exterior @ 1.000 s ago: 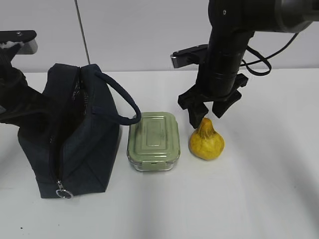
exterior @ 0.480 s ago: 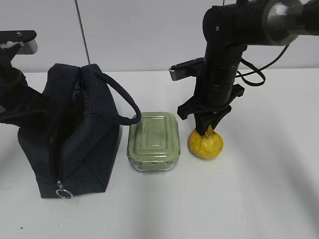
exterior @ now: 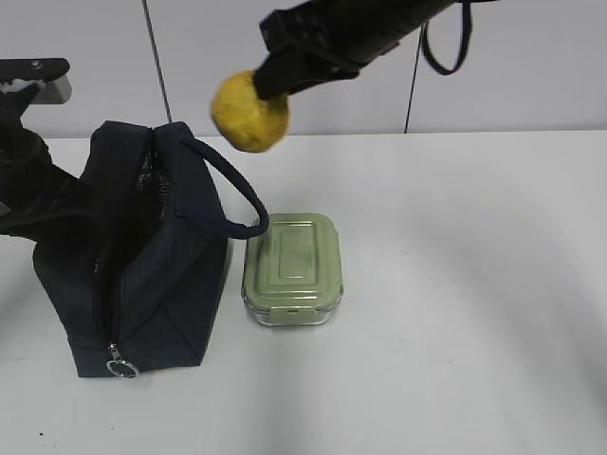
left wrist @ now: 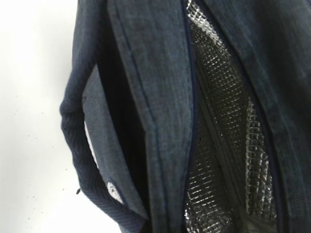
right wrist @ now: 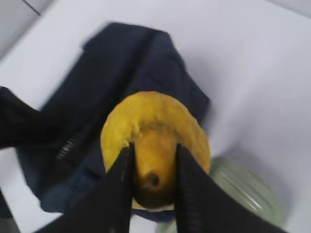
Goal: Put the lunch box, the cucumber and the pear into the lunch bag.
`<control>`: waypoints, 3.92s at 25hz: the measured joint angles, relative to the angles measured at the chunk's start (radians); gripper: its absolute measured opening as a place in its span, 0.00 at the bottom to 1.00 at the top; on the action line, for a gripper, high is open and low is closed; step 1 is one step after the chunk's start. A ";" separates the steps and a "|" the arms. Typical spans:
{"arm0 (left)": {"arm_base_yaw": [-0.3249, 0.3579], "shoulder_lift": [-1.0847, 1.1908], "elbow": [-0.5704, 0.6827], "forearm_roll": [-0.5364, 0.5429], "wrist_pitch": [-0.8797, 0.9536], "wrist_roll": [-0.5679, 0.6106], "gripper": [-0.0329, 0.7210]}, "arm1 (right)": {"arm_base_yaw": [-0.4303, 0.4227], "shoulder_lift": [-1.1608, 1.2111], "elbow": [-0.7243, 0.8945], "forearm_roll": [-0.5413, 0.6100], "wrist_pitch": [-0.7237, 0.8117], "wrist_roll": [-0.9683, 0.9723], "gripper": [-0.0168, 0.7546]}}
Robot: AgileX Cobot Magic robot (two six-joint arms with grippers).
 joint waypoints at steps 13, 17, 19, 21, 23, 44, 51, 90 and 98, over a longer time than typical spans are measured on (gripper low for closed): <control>0.000 0.000 0.000 0.006 0.005 0.000 0.06 | 0.127 0.153 -0.004 0.352 -0.074 -0.313 0.25; 0.000 0.000 0.000 0.006 0.006 0.000 0.06 | 0.129 0.203 -0.006 0.291 -0.057 -0.287 0.25; 0.000 0.000 0.000 0.006 0.006 0.000 0.06 | 0.129 0.220 -0.006 0.252 -0.033 -0.275 0.26; 0.000 0.000 0.000 0.006 0.006 0.000 0.06 | 0.129 0.228 -0.006 0.246 -0.007 -0.272 0.33; 0.000 0.000 0.000 0.006 0.006 0.000 0.06 | 0.129 0.228 -0.016 0.246 0.016 -0.272 0.46; 0.000 0.000 0.000 0.015 0.009 0.000 0.06 | -0.283 0.094 0.468 0.489 -0.018 -0.309 0.67; 0.000 0.000 0.000 0.015 0.015 0.000 0.06 | -0.283 0.237 0.468 0.604 0.057 -0.324 0.70; 0.000 0.000 0.000 0.017 0.023 0.000 0.06 | -0.268 0.407 0.346 0.585 0.191 -0.277 0.74; 0.000 0.000 0.000 0.018 0.023 0.000 0.06 | -0.266 0.413 0.346 0.599 0.202 -0.287 0.74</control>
